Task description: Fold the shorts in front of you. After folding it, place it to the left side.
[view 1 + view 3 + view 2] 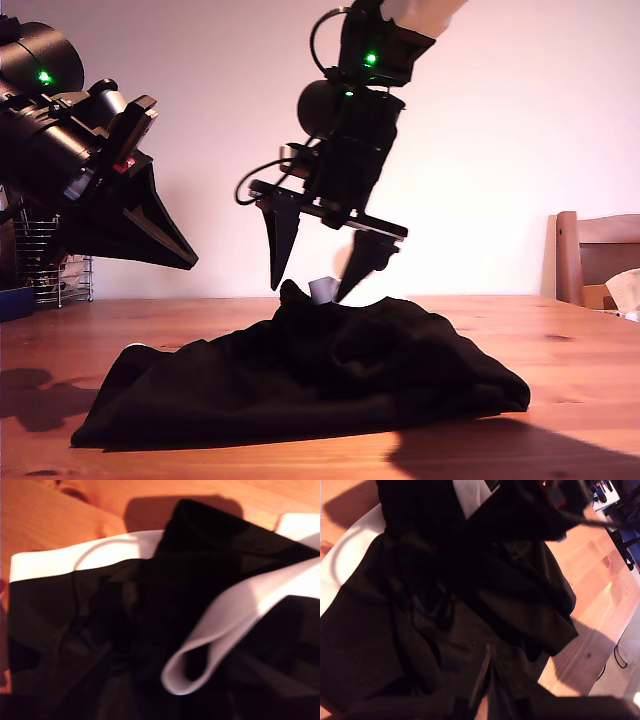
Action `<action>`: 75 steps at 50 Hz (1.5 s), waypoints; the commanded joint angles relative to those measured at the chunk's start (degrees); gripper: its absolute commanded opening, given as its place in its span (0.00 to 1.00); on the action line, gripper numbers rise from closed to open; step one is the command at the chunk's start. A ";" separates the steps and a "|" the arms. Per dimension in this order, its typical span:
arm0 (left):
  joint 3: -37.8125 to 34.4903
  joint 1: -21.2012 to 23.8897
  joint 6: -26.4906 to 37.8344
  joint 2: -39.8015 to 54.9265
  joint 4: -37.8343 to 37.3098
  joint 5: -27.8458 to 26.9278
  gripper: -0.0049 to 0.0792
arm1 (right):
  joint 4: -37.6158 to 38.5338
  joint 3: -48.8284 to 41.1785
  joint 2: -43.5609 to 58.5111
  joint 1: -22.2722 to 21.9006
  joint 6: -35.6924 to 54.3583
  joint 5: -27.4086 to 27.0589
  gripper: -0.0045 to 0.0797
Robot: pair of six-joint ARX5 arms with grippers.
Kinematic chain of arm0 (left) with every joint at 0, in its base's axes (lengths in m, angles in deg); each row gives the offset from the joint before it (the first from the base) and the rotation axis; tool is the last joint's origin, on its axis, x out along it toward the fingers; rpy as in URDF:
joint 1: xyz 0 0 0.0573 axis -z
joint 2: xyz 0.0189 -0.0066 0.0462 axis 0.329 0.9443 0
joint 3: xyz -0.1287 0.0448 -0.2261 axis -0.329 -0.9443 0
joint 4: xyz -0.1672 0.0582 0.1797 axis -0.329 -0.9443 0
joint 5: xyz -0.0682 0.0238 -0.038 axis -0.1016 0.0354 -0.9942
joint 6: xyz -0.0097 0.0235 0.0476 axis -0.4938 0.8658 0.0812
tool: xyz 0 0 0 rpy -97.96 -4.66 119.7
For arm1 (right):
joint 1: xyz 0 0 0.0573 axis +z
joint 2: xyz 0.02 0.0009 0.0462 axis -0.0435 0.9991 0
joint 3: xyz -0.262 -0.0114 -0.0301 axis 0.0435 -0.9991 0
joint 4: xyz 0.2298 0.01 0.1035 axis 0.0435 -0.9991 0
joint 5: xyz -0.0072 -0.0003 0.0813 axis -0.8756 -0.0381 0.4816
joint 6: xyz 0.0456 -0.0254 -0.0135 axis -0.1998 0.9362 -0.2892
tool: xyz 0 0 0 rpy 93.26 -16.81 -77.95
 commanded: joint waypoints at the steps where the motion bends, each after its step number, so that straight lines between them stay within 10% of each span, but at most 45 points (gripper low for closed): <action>1: 0.22 0.02 -0.13 0.96 0.35 -0.07 0.03 | 0.15 -0.50 1.20 0.31 -0.13 0.07 0.43; 28: 0.22 0.02 -0.15 0.96 -0.15 -0.13 0.03 | 1.14 -0.50 1.20 0.63 -2.12 1.40 0.22; 40: 0.22 0.02 -0.15 0.96 -0.50 -0.13 0.03 | 2.80 -0.50 1.22 1.03 -2.47 0.22 0.86; 63: 0.22 0.02 -0.13 0.96 -1.55 -0.33 0.03 | 3.21 -0.50 5.20 2.05 -3.15 -3.54 0.86; 70: 0.22 0.02 -0.09 0.96 -1.57 -0.33 0.03 | 3.26 -0.50 5.33 2.40 -3.08 -2.49 0.72; 75: 0.22 0.00 -0.07 0.96 -1.53 -0.33 0.03 | 2.71 -0.42 5.27 2.47 -2.93 -1.31 0.34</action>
